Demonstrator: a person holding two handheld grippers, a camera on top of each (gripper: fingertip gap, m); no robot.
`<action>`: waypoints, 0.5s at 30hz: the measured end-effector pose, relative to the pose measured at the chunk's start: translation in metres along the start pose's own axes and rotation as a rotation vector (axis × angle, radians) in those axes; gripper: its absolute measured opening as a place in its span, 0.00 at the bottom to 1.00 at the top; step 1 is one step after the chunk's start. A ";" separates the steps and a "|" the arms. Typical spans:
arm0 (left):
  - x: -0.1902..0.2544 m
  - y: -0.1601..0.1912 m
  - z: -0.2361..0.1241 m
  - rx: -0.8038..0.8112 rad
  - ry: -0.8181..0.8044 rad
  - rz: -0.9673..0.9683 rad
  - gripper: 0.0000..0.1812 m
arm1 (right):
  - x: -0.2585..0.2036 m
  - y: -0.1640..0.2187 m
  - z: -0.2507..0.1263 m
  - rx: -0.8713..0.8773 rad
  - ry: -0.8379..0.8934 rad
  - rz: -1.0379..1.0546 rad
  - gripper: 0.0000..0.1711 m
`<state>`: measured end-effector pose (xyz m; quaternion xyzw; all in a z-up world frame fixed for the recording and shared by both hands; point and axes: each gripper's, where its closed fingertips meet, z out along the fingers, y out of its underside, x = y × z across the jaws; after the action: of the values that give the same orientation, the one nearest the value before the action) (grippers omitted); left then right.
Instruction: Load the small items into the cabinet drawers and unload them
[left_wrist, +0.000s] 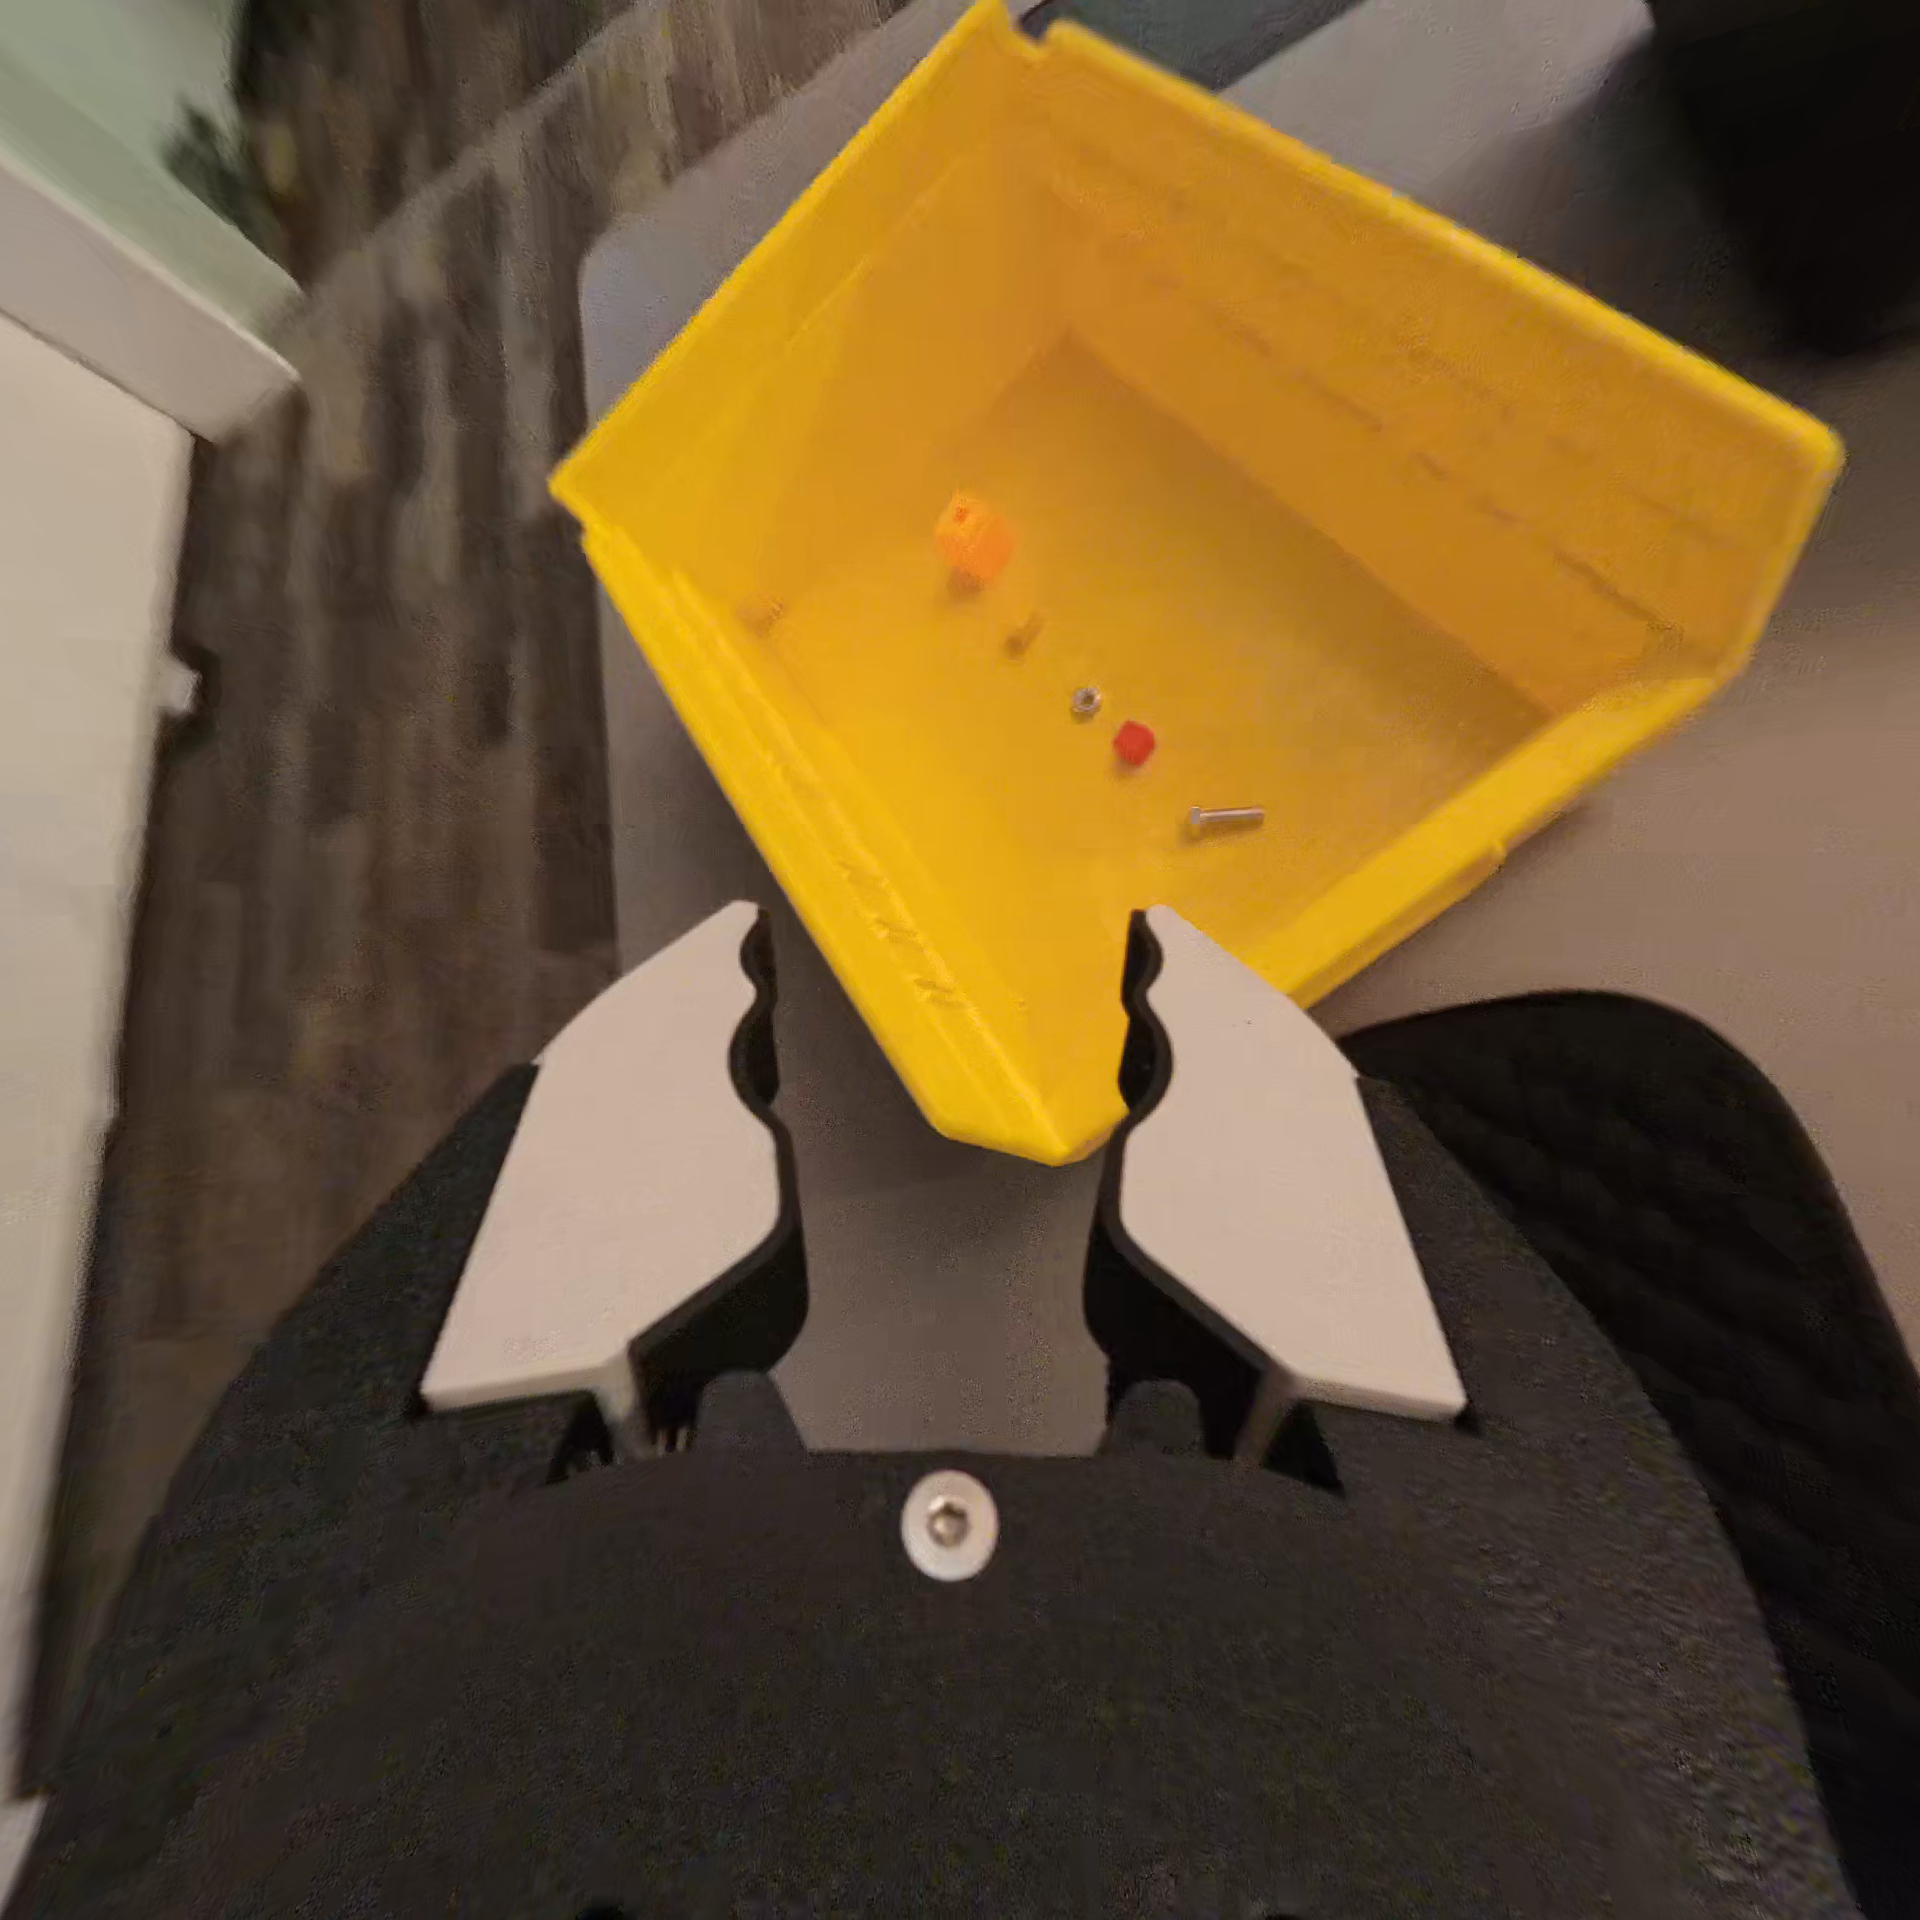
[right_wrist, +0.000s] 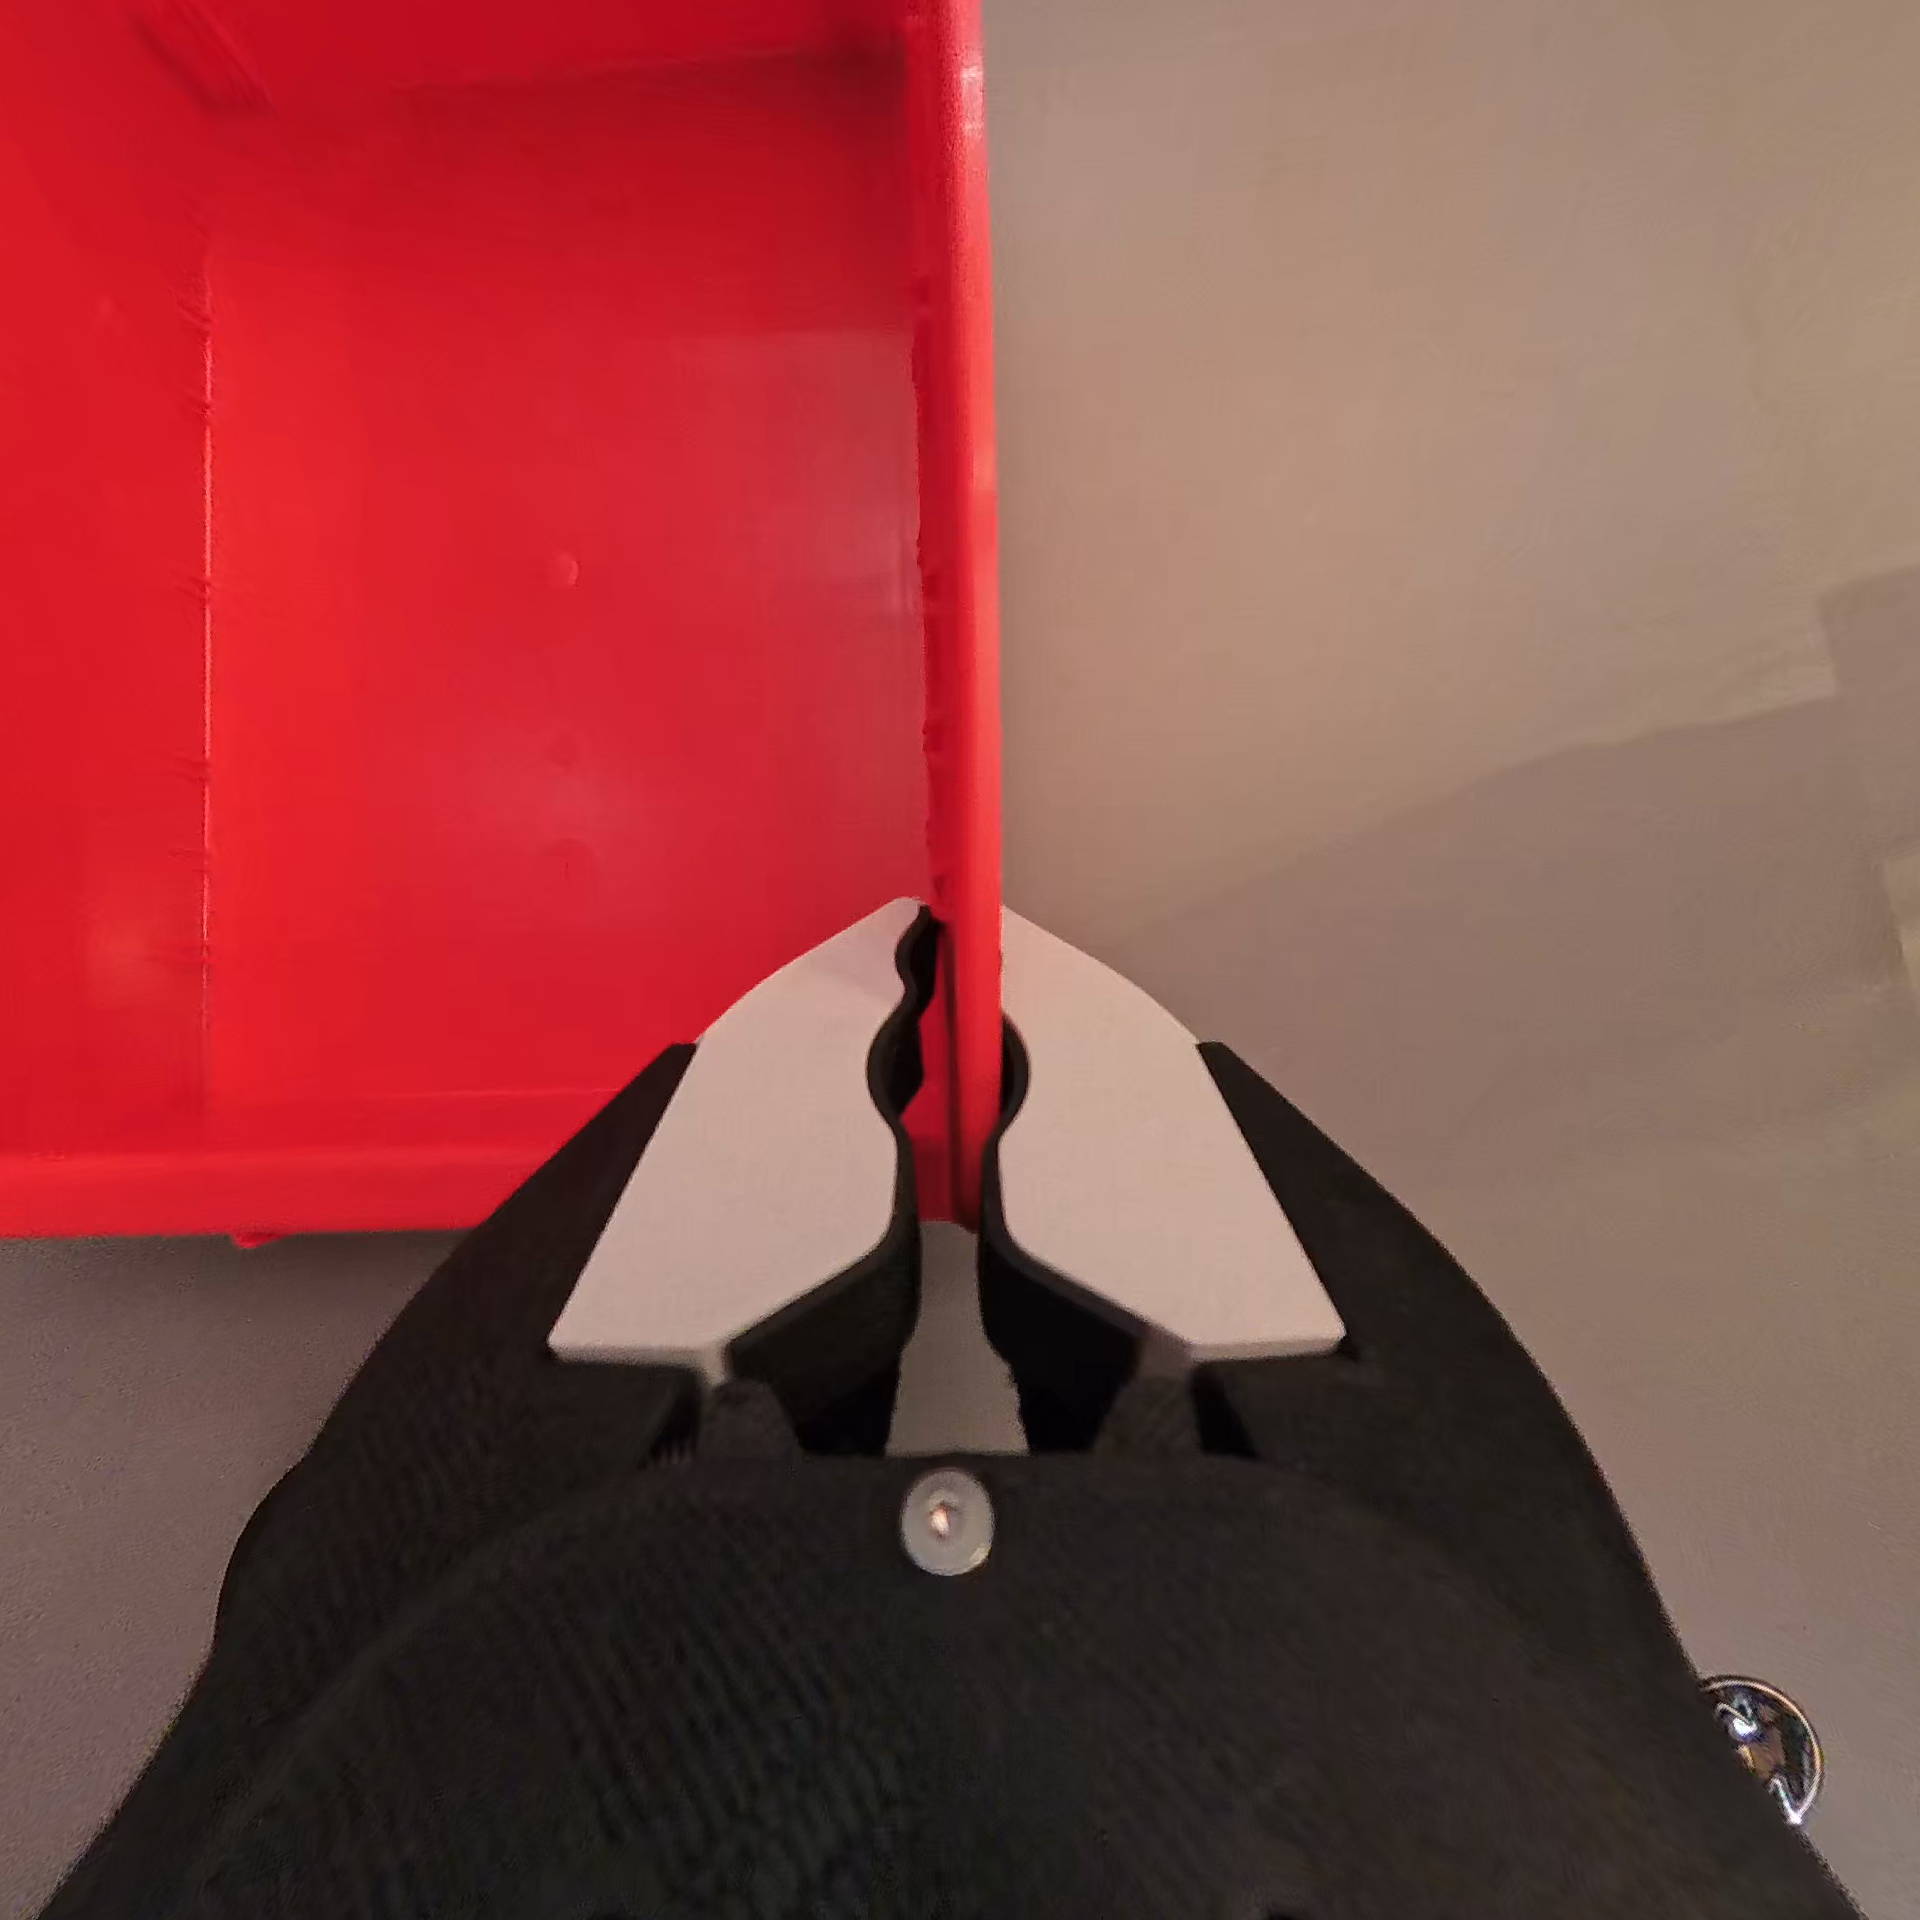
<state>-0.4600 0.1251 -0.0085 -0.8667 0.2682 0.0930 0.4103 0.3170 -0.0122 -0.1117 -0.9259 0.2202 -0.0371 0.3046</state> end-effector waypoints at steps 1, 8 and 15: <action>-0.009 0.005 0.008 0.003 0.036 -0.076 0.35 | 0.000 0.000 0.000 0.001 -0.001 -0.002 0.03; -0.016 0.042 0.061 -0.147 0.170 -0.283 0.38 | 0.000 -0.002 0.000 0.027 -0.009 0.008 0.04; -0.004 0.059 0.088 -0.226 0.256 -0.319 0.19 | -0.001 -0.001 0.001 0.036 -0.026 0.006 0.04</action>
<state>-0.4901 0.1636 -0.1026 -0.9433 0.1653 -0.0542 0.2827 0.3169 -0.0108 -0.1122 -0.9201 0.2185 -0.0277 0.3240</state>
